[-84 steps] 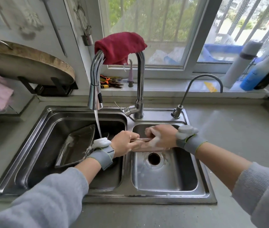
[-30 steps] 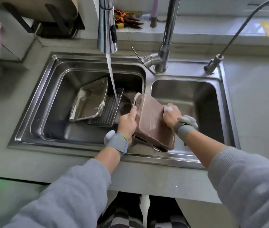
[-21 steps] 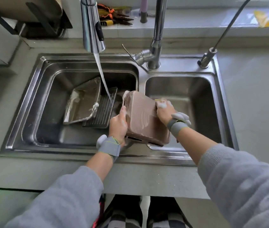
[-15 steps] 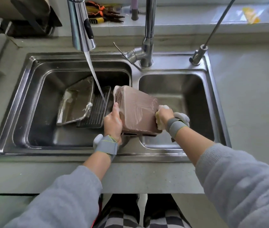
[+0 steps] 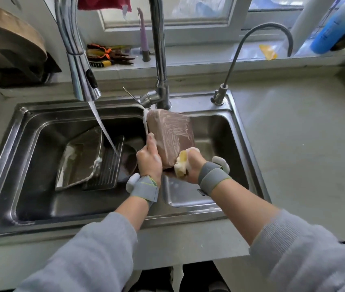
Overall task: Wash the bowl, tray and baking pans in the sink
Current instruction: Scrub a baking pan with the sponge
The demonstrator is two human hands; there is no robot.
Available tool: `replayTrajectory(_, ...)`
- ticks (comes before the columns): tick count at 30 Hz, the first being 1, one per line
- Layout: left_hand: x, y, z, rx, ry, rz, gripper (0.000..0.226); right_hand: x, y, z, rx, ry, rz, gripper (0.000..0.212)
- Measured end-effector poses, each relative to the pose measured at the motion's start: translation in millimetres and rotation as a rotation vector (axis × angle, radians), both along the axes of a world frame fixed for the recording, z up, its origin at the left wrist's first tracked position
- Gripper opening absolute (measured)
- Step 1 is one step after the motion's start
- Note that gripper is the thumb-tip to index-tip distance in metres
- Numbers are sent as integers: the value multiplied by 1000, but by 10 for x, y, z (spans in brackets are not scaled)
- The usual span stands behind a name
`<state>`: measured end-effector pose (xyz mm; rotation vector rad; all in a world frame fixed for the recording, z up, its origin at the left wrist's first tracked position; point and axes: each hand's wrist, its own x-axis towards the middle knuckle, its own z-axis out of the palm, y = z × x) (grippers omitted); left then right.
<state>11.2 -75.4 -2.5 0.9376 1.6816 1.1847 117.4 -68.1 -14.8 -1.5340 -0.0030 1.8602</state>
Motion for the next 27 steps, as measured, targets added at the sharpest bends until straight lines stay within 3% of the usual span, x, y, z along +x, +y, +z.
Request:
replayTrajectory(3,-51,78,18,31,54,6,43,-127,-20,141,96,230,162,31)
replayTrajectory(4,-134,128,31,7,49,11,45,-136,-21,153,99,179,203,56)
replayTrajectory(5,-184,171,4,-10,25,25,47,-76,-54,244,90,181,237,66)
replayTrajectory(7,-287,176,25,-76,14,33,49,72,-35,300,77,183,215,44)
replayTrajectory(9,-424,128,-57,-140,-42,57,63,194,-8,321,123,92,106,42)
replayTrajectory(12,-572,-83,-171,-282,-188,114,55,172,97,305,353,-263,18,29)
replayTrajectory(14,-649,-219,-258,-346,-224,106,55,-50,114,279,535,-515,243,22)
replayTrajectory(17,-700,-303,-315,-377,-149,79,57,-546,-78,74,856,-698,730,59)
replayTrajectory(20,-803,-290,-347,-426,-74,60,58,-540,-422,-431,1135,-970,1052,61)
replayTrajectory(23,-825,-227,-339,-441,-123,44,63,-76,-509,-733,897,-1096,1102,64)
replayTrajectory(25,-693,-176,-270,-410,-54,-55,78,-40,-257,-734,643,-1031,923,69)
replayTrajectory(27,-562,-155,-166,-374,15,-97,76,-230,-148,-576,635,-994,830,60)
